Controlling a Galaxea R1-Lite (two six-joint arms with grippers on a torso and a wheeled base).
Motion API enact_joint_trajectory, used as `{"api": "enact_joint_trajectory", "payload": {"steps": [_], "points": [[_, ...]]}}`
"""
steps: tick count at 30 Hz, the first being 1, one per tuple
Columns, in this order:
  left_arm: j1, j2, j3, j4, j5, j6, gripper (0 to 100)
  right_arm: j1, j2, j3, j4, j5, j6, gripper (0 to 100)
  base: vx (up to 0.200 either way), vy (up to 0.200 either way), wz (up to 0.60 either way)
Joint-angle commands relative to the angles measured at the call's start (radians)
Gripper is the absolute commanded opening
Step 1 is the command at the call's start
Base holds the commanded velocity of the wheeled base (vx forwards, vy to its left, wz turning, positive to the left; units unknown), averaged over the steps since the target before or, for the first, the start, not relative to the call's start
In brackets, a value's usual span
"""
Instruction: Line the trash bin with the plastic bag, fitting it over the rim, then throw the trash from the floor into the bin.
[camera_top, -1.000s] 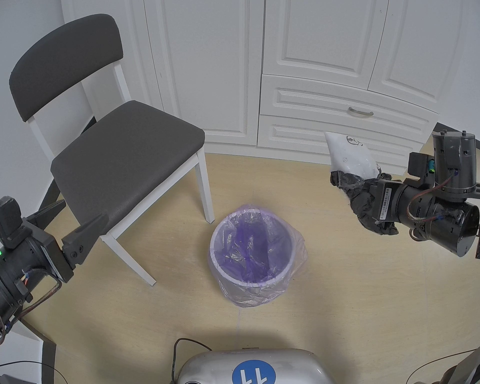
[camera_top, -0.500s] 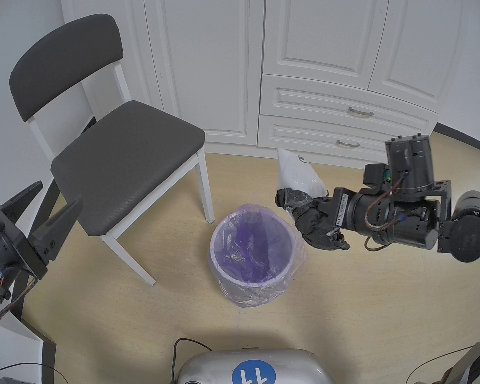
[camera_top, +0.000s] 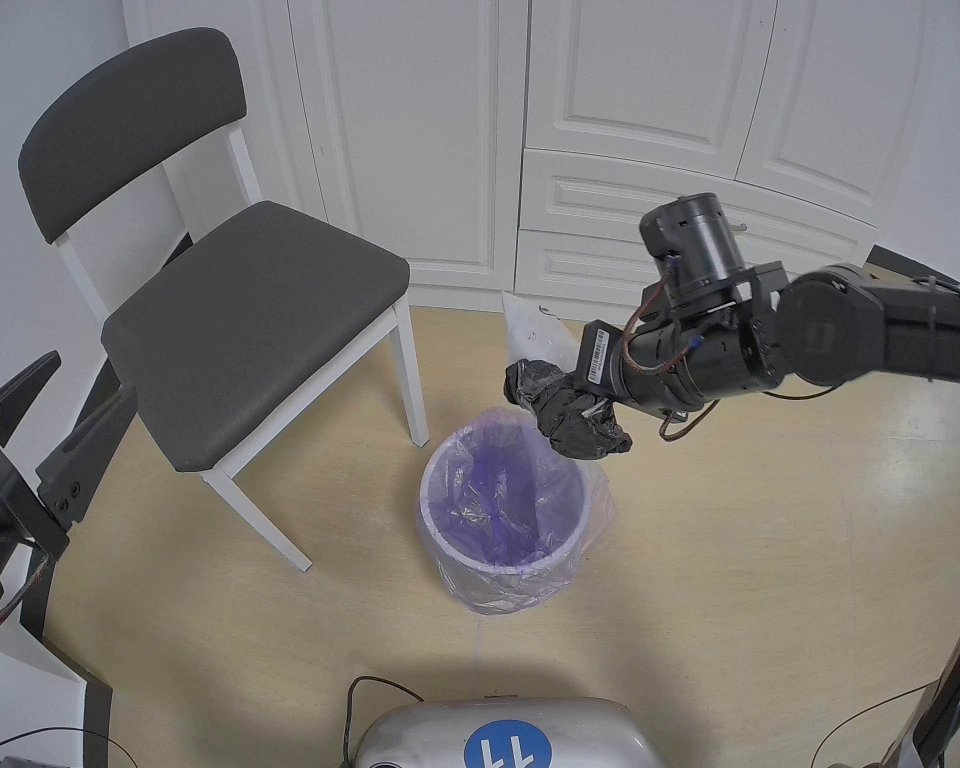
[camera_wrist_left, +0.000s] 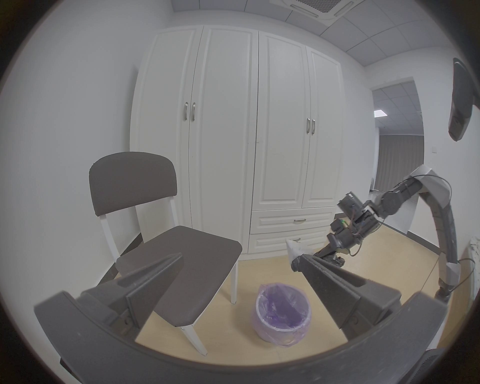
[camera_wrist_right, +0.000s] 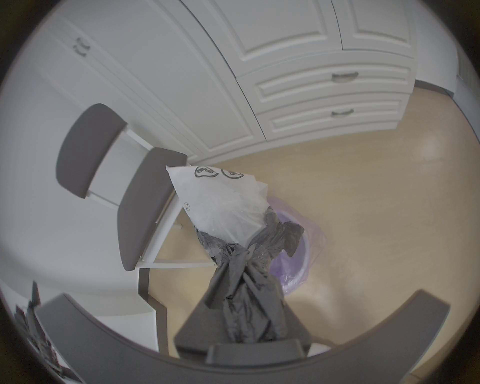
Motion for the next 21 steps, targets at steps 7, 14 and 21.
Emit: {"api": "enact_joint_trajectory", "payload": {"steps": [7,14,21], "points": [[0.008,-0.033,0.007,0.001,0.004,0.067,100,-0.057,0.383,-0.371,0.326,0.133,0.15,0,0.0,0.0,0.0],[0.008,-0.037,0.01,0.001,0.003,0.077,100,-0.047,0.459,-0.371,0.284,0.13,0.148,0,0.0,0.0,0.0],[0.008,-0.034,0.011,0.002,0.003,0.077,100,-0.051,0.508,-0.371,0.223,0.14,0.153,0,0.0,0.0,0.0]]}}
